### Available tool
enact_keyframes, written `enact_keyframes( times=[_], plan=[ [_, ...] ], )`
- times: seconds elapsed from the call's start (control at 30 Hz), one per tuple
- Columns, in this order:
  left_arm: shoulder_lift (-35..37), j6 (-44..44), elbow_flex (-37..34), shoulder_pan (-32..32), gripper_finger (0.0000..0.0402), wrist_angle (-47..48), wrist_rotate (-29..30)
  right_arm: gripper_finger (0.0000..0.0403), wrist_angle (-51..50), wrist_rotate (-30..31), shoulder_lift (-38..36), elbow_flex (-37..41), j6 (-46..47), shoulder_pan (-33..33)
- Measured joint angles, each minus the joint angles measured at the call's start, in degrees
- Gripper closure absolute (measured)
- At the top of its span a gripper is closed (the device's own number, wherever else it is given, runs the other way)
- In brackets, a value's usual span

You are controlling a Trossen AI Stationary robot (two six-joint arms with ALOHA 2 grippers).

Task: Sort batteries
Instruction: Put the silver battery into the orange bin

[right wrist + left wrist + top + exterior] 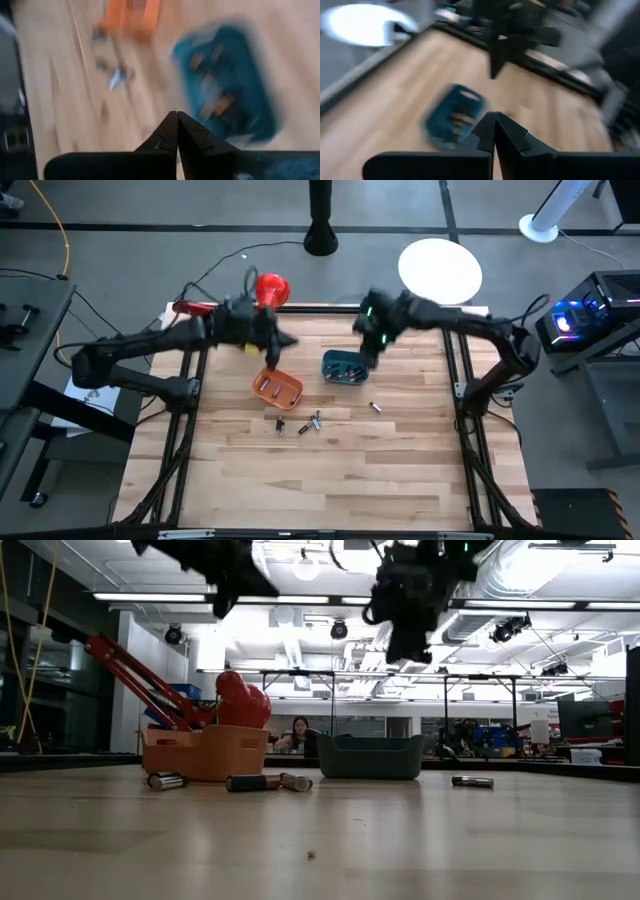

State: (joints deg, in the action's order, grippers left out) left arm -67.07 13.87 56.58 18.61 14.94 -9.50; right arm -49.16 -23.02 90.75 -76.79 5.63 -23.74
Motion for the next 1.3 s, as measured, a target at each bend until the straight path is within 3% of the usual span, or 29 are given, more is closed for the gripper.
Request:
enact_keyframes(
  times=[0.17, 0.3, 0.4, 0.5, 0.67, 0.73, 0.8, 0.93, 1.0, 1.1, 1.2, 1.3],
  plan=[
    [5.01, 2.24, -7.52, -15.53, 0.0401, -6.80, 5.97, 0.0403, -10.23, 11.15, -0.10, 0.02, 16.15, 16.71],
    [10.93, 9.54, -17.10, -25.81, 0.0401, -21.71, 14.34, 0.0403, -13.37, 14.17, -0.10, 0.02, 28.60, 28.27],
    [14.96, 11.86, -23.52, -31.15, 0.0401, -28.09, 23.09, 0.0403, -15.43, 17.29, -0.10, 0.02, 37.77, 34.63],
    [18.43, 12.92, -26.77, -33.63, 0.0401, -28.46, 28.87, 0.0403, -16.76, 17.53, -0.10, 0.02, 43.88, 38.02],
    [20.99, 8.51, -28.27, -32.46, 0.0401, -26.36, 30.60, 0.0403, -18.52, 19.63, -0.41, 1.49, 46.97, 39.78],
    [21.20, 8.04, -28.27, -30.41, 0.0401, -24.80, 30.50, 0.0403, -17.71, 19.85, -2.26, 6.79, 47.33, 39.86],
    [21.15, 8.68, -28.27, -28.02, 0.0401, -22.73, 28.75, 0.0403, -15.21, 15.40, -5.07, 15.20, 49.77, 38.62],
    [21.16, 12.18, -28.31, -26.28, 0.0402, -21.65, 25.57, 0.0403, 0.43, 10.44, -11.63, 26.30, 56.30, 36.13],
    [21.16, 12.36, -28.31, -26.58, 0.0401, -21.73, 25.31, 0.0403, 7.09, 15.69, -14.11, 26.97, 57.30, 35.77],
    [21.14, 10.94, -28.31, -26.70, 0.0401, -21.71, 26.07, 0.0403, 5.70, 25.55, -14.53, 26.18, 57.49, 34.68],
    [20.96, 11.59, -28.31, -26.43, 0.0401, -21.72, 26.32, 0.0403, 4.75, 28.72, -12.82, 26.18, 57.02, 31.90],
    [20.96, 12.34, -28.31, -25.97, 0.0401, -21.72, 26.53, 0.0395, 7.81, 27.63, -10.26, 26.15, 53.43, 29.52]
  ],
)
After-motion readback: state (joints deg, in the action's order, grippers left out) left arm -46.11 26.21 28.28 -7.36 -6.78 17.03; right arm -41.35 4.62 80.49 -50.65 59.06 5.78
